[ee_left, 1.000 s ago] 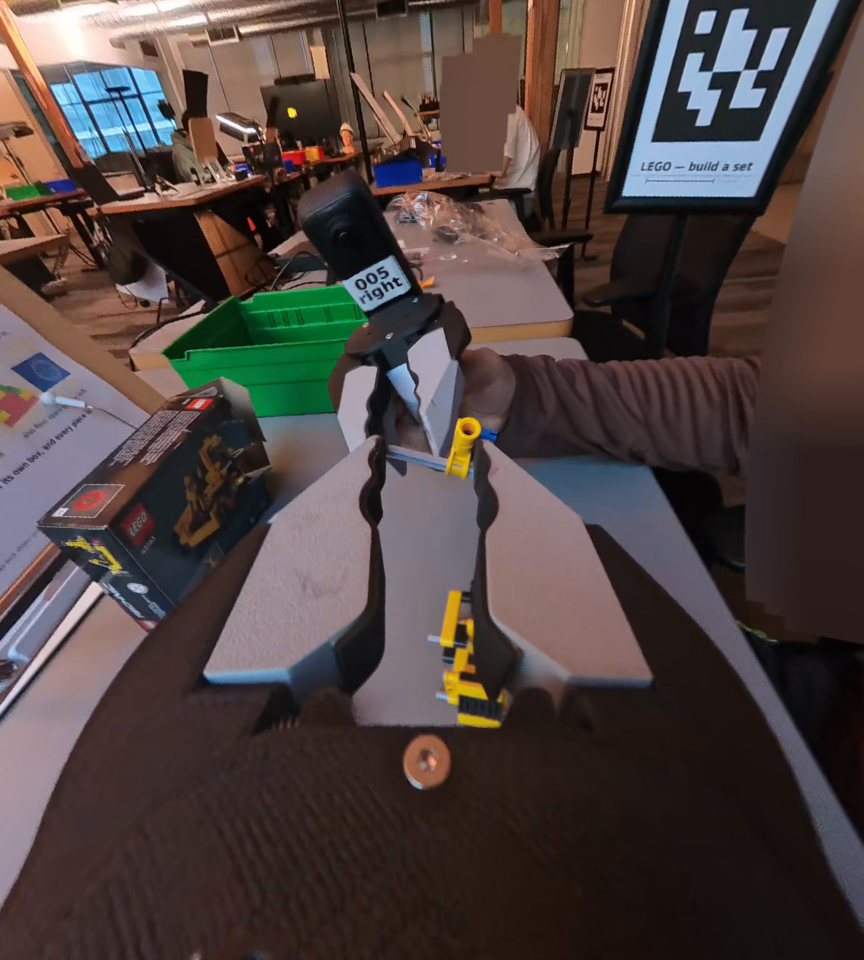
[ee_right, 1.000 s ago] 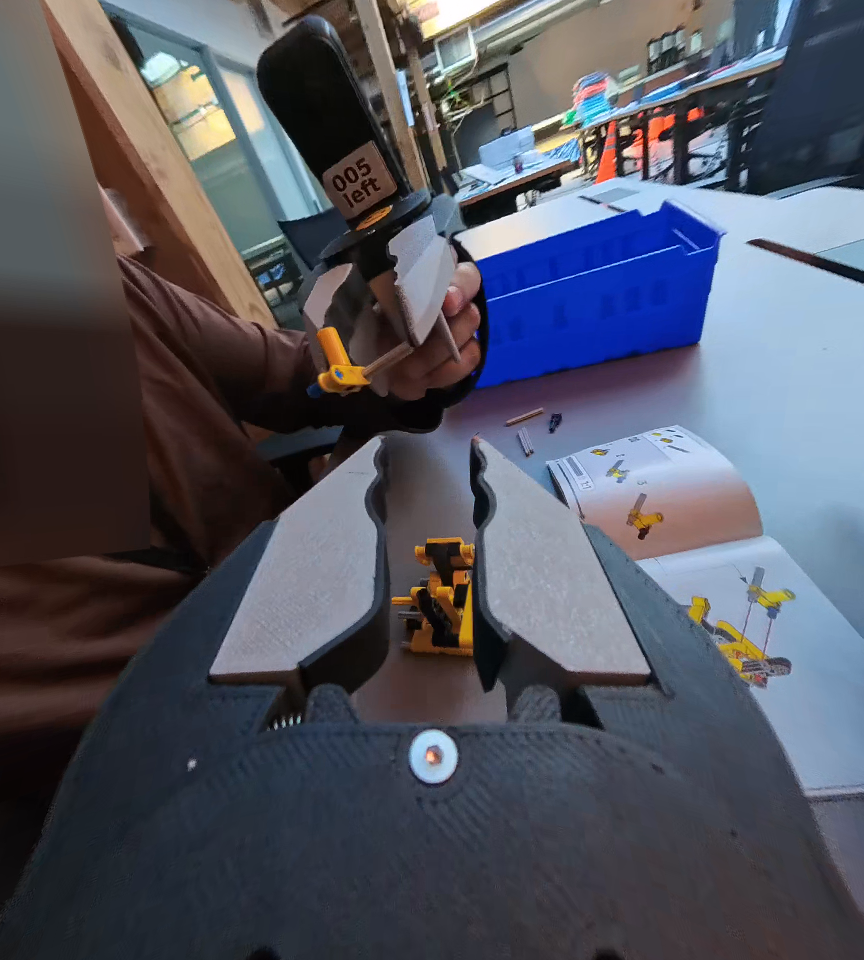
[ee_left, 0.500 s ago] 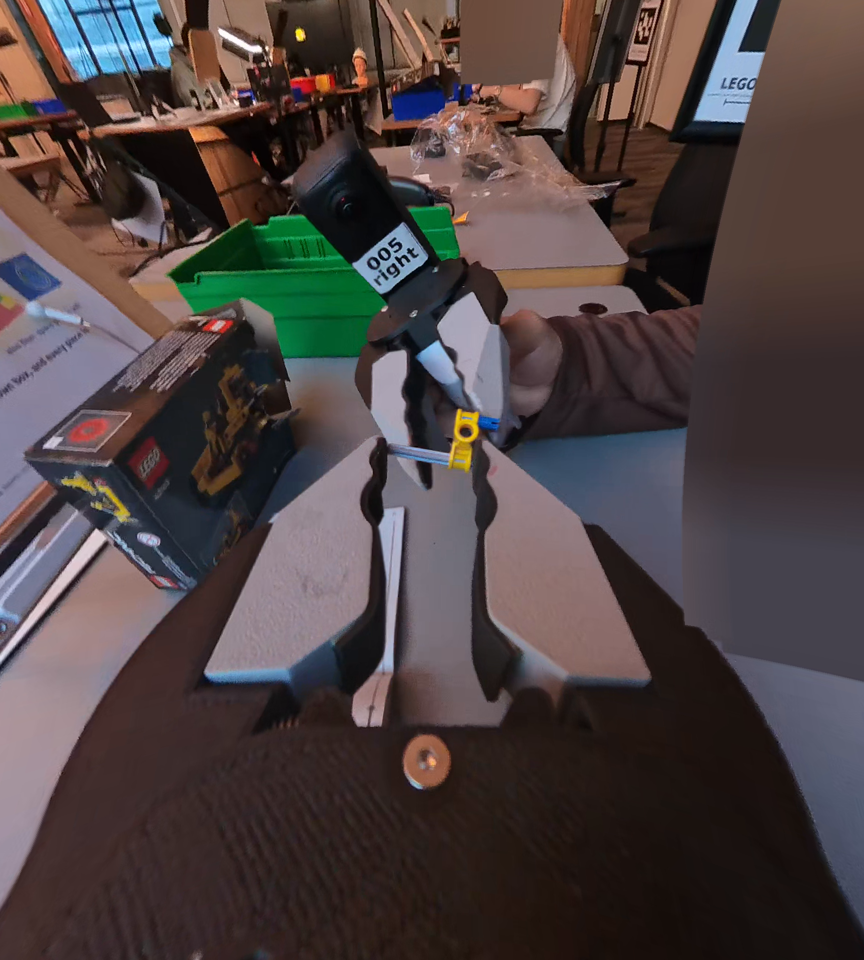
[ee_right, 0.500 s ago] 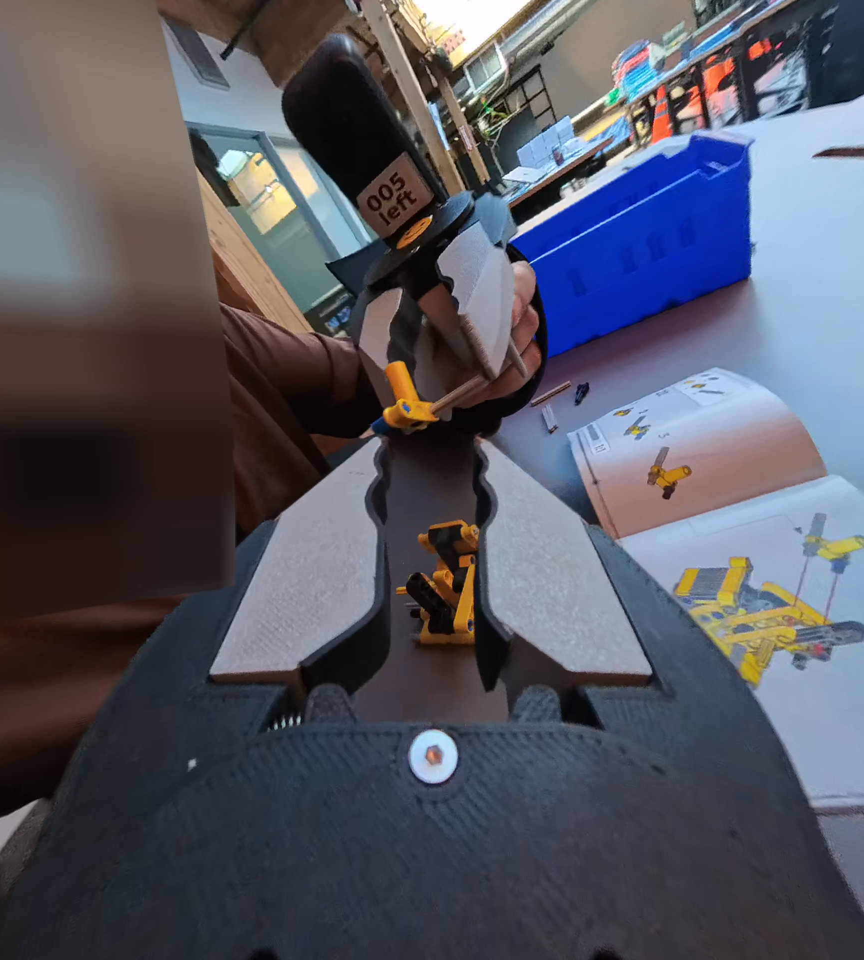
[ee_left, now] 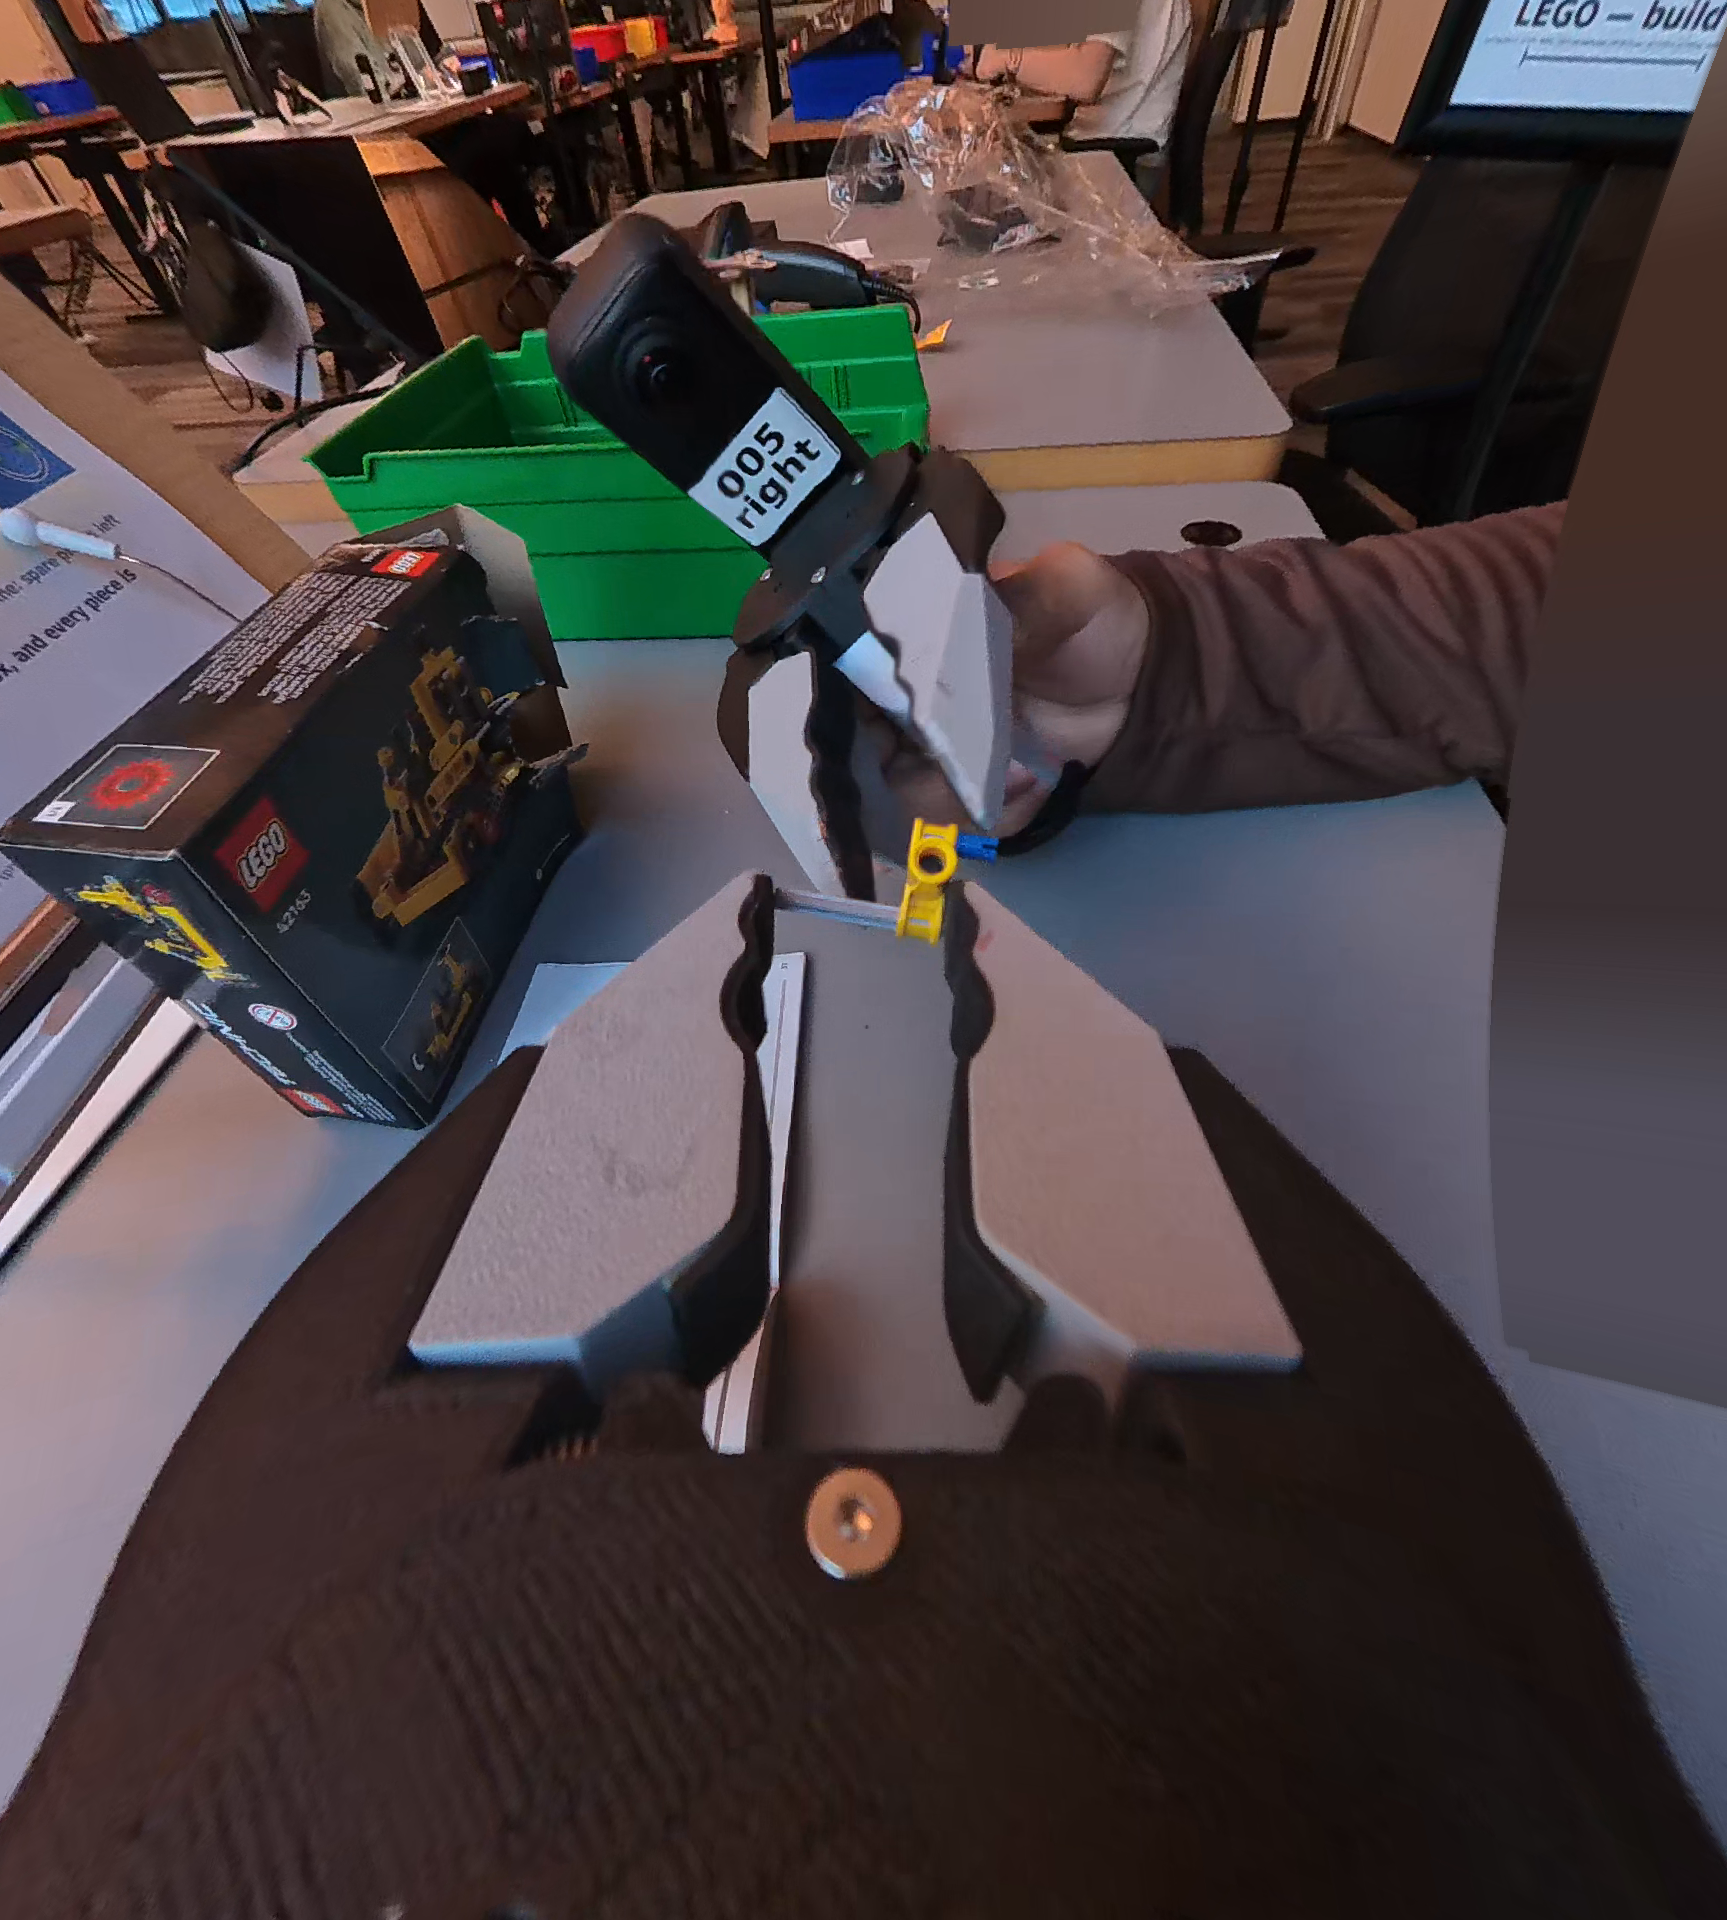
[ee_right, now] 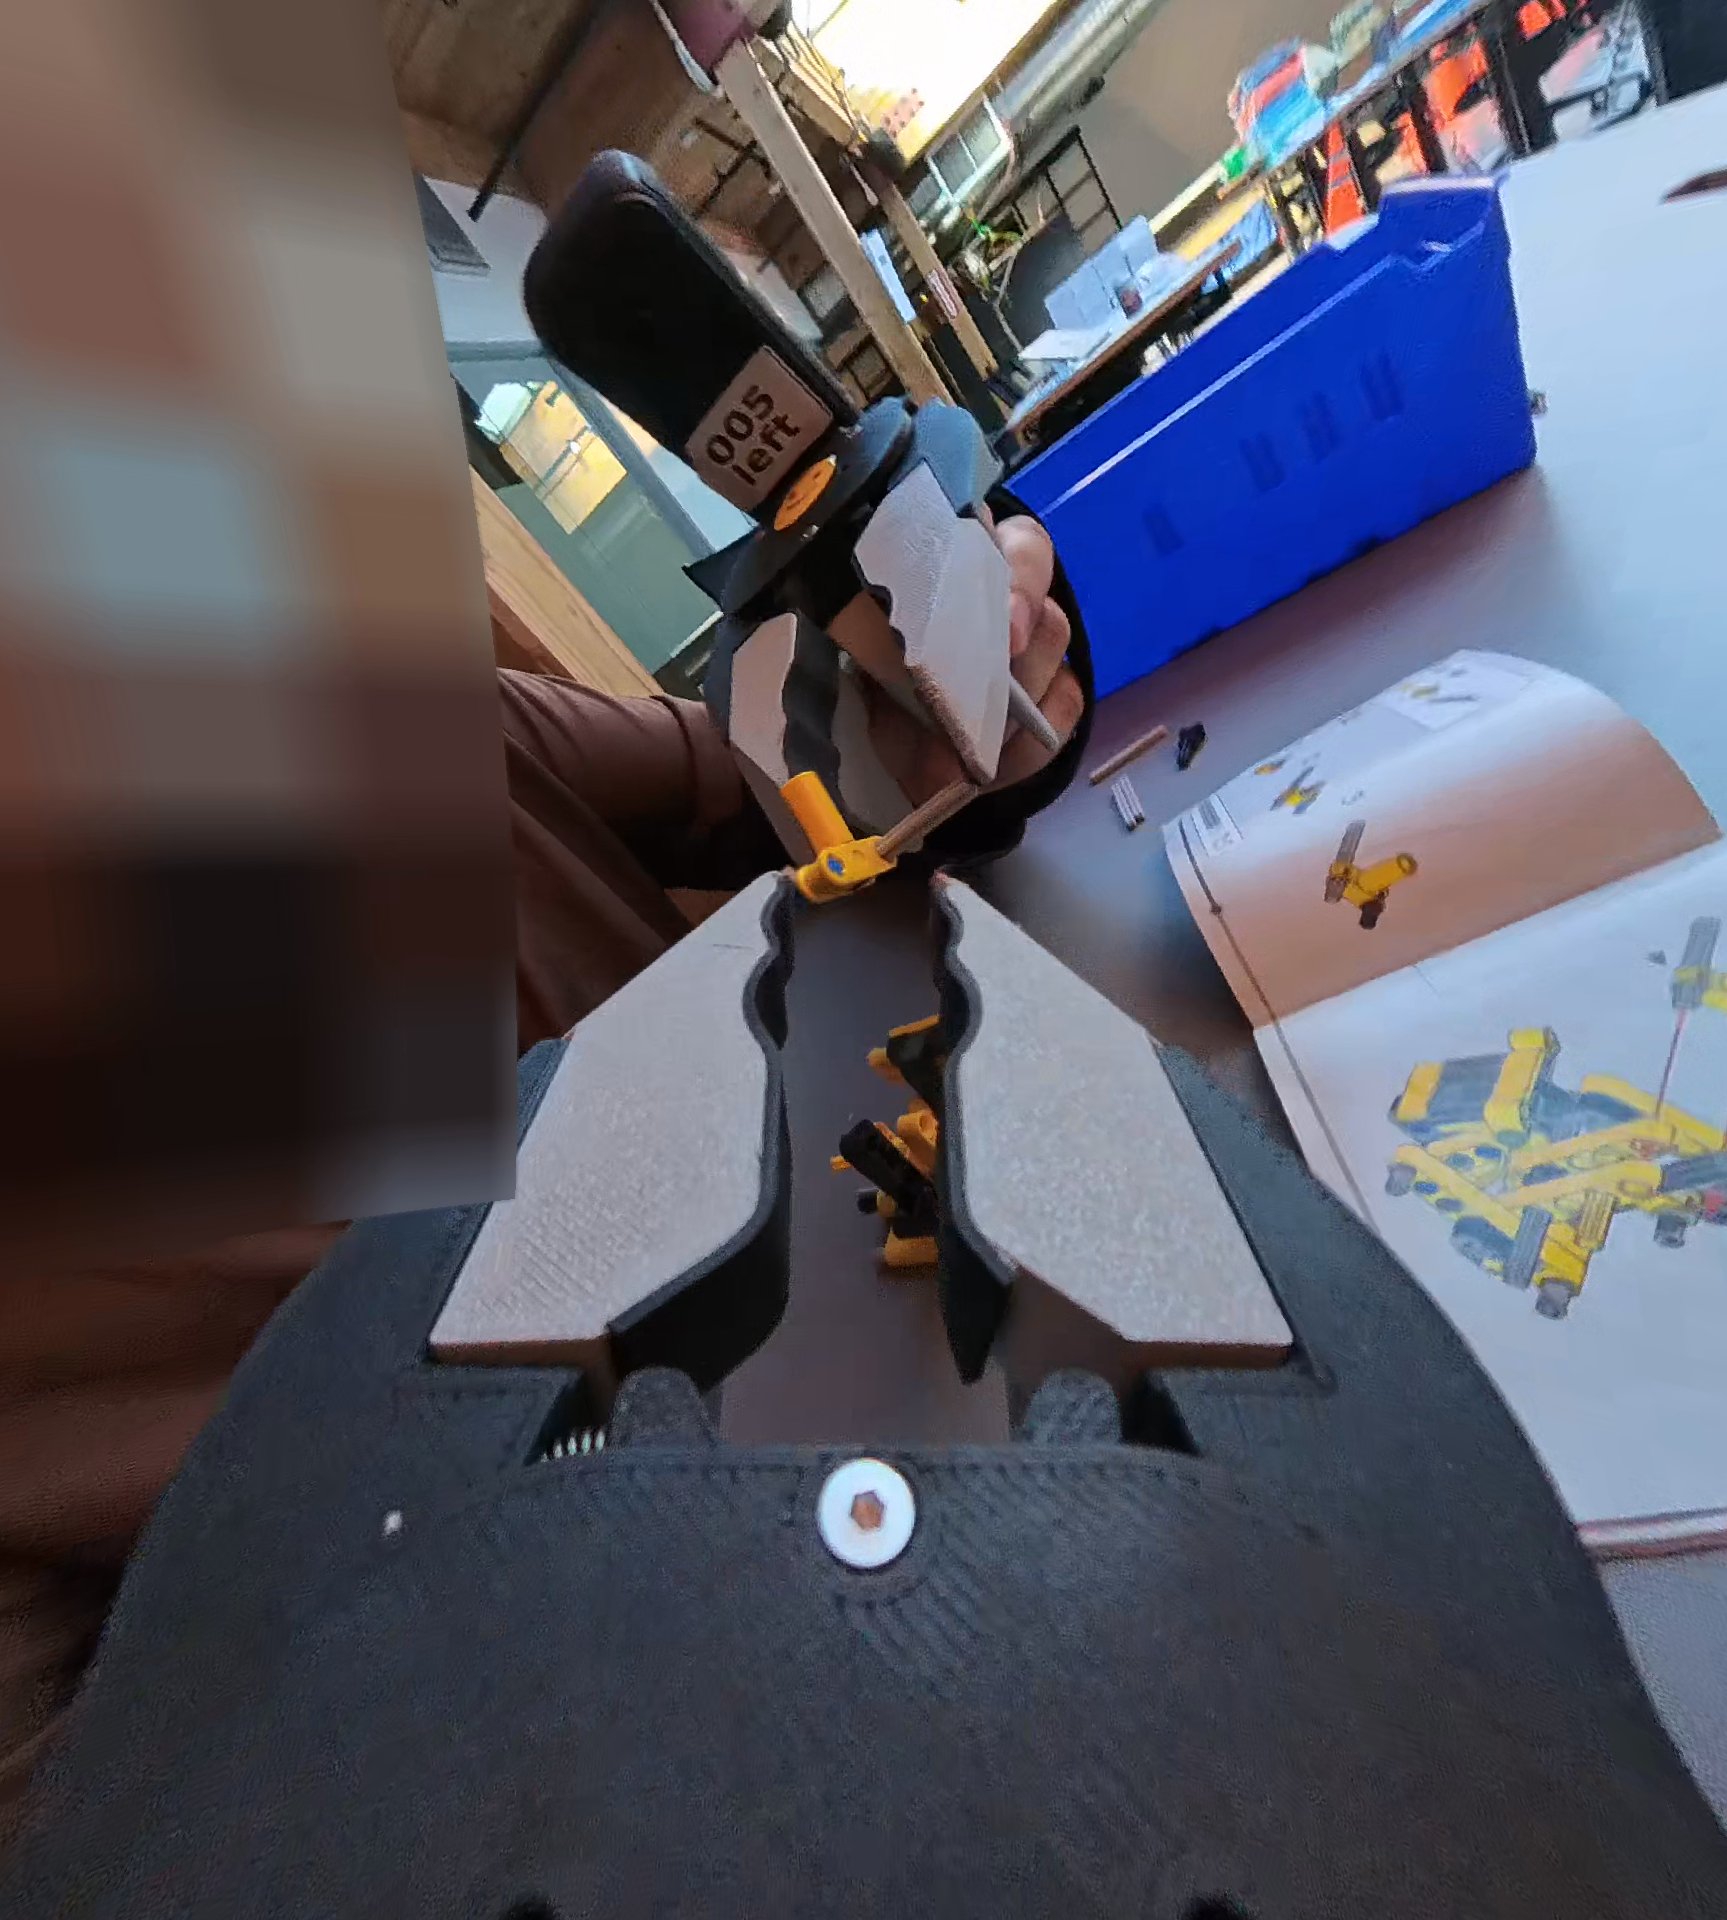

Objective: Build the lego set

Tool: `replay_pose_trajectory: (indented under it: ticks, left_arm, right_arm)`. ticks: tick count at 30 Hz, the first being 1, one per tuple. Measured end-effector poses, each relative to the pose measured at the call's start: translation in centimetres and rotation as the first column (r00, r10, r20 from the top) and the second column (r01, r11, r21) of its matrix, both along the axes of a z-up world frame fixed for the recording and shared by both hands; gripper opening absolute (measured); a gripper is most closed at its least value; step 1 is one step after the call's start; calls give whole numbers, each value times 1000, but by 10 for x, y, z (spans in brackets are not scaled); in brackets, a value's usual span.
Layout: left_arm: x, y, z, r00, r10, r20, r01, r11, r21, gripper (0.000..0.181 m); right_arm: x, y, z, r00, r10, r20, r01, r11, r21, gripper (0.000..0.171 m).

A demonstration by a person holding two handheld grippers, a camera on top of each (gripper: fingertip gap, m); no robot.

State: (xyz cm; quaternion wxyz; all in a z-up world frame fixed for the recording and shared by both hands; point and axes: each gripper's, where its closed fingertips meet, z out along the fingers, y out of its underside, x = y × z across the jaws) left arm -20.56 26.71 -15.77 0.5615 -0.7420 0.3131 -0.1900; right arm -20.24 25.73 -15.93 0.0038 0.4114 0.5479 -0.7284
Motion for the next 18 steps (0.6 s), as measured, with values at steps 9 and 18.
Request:
replay_pose_trajectory:
  ticks: [9,18]
  left_arm:
    - [-4,4,-10,999,14,-40,-15,1000,-26,30]
    - [-10,7,-9,1000,6,-11,-7,997,-83,30]
  right_arm:
    - [-1,1,-5,999,-17,41,16,999,31,6]
    - [-3,6,0,998,-55,28,55,998,15,0]
